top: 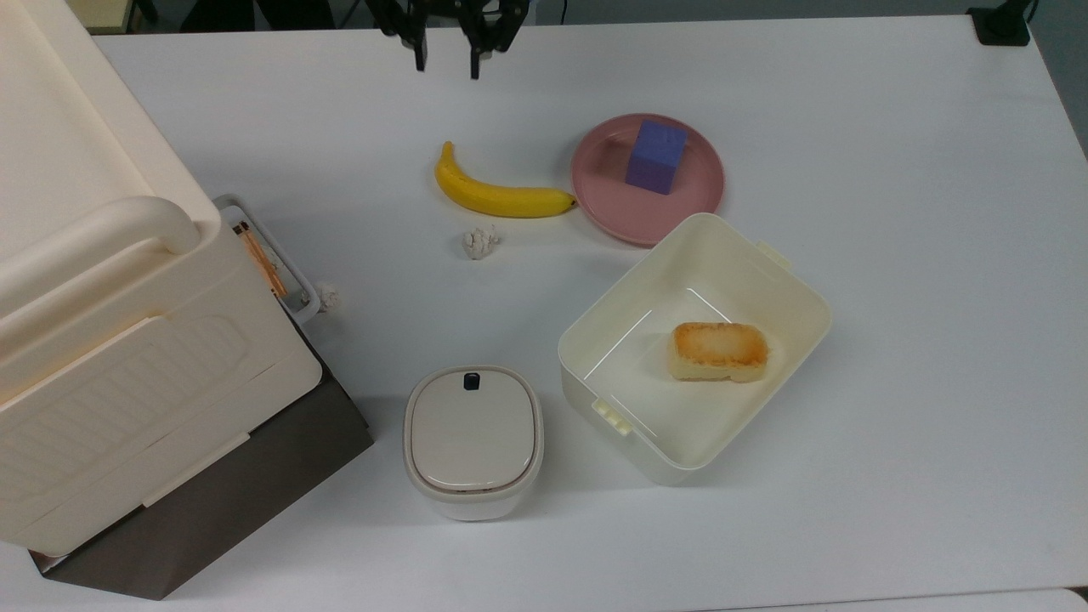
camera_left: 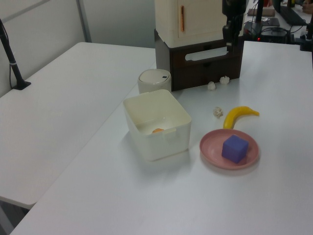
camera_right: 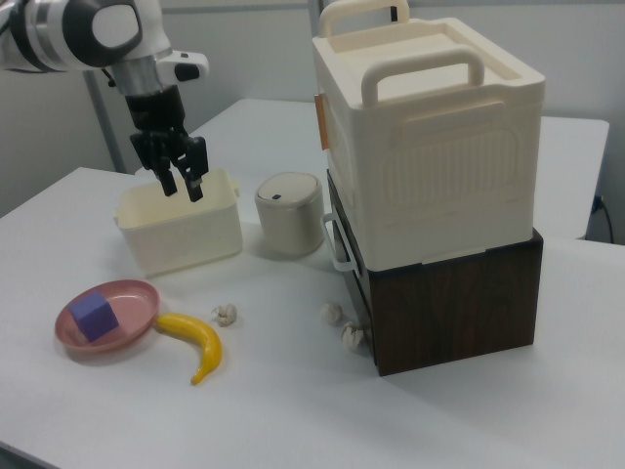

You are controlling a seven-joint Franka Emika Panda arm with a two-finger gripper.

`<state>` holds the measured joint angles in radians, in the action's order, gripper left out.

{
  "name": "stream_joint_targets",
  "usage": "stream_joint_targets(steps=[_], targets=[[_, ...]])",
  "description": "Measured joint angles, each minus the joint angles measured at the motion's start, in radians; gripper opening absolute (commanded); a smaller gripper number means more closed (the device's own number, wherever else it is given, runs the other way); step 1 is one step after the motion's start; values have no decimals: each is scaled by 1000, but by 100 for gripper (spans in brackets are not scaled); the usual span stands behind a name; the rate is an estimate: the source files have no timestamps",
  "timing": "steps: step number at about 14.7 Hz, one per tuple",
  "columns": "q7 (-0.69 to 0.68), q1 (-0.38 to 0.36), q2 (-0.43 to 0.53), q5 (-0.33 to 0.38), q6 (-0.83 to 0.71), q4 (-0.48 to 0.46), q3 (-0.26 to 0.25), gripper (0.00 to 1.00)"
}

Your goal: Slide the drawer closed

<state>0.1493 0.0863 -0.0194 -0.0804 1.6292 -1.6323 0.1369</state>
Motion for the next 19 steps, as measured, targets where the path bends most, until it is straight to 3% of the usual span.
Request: stream_joint_targets(steps=[6,12,19], targets=[[-20,0,9,0,0,1,-2,100],[-20,2,9,53,72,17,-13,100],[-20,1,9,117,113,19,-65,100]])
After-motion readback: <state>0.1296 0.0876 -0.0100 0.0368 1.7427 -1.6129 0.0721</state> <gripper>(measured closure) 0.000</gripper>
